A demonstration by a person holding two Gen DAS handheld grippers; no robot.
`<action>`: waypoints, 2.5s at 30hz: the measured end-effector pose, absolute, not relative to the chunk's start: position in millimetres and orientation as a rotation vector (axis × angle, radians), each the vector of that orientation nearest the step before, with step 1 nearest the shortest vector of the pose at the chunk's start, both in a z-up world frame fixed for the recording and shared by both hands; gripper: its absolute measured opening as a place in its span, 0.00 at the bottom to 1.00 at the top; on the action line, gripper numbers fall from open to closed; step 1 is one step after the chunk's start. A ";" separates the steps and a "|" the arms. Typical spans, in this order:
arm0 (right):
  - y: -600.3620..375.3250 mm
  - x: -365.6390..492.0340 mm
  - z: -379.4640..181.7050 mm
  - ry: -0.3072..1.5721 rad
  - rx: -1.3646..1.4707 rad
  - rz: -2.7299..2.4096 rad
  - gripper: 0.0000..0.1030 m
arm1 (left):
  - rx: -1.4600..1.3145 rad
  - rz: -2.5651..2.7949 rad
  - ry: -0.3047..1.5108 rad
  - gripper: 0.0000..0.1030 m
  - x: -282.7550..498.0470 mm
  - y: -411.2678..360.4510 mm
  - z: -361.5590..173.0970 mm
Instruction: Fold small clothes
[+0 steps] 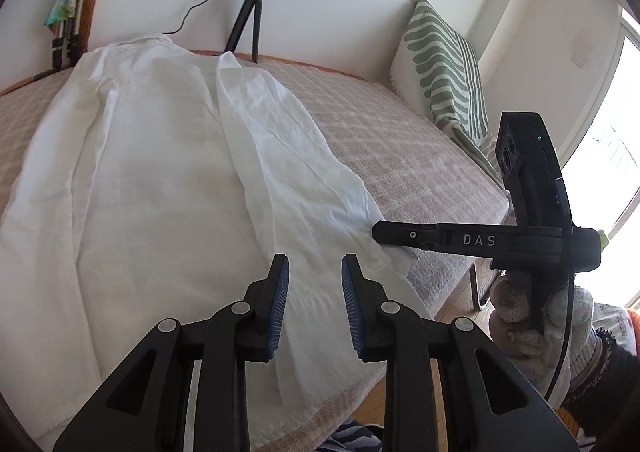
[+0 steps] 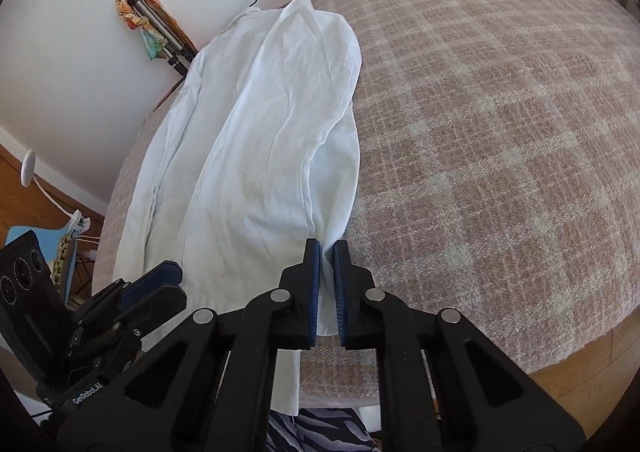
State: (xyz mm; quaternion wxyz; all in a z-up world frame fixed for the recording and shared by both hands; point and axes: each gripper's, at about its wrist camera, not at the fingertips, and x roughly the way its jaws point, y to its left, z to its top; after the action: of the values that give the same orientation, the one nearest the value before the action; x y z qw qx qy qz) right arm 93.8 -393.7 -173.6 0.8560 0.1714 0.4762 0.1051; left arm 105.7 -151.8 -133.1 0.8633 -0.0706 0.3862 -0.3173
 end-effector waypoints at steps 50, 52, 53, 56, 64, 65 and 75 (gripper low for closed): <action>-339.9 78.5 -171.9 1.065 0.415 0.494 0.46 | -0.590 -0.452 0.941 0.40 93.1 63.0 -180.2; -336.4 79.2 -174.2 1.064 0.405 0.500 0.46 | -0.614 -0.458 0.941 0.38 92.4 64.5 -180.8; -334.4 80.5 -174.4 1.065 0.403 0.510 0.43 | -0.628 -0.463 0.946 0.33 92.7 64.8 -182.1; -329.4 82.1 -176.2 1.092 0.405 0.541 0.12 | -0.639 -0.458 0.964 0.08 93.2 61.2 -185.4; -316.4 79.0 -169.5 1.114 0.238 0.480 0.06 | -0.477 -0.436 0.937 0.06 87.4 49.6 -167.6; -314.9 79.0 -173.4 1.129 0.207 0.464 0.05 | -0.479 -0.427 0.951 0.06 88.2 48.9 -172.7; -302.7 89.0 -95.8 0.950 0.110 0.473 0.41 | -0.471 -0.389 0.918 0.11 81.2 62.5 -161.3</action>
State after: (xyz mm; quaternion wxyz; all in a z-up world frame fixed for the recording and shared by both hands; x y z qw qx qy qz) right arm 89.0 -302.7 -95.8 0.8610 0.0523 0.4529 0.2255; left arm 81.2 62.5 -161.3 0.8519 -0.2237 0.4360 -0.1849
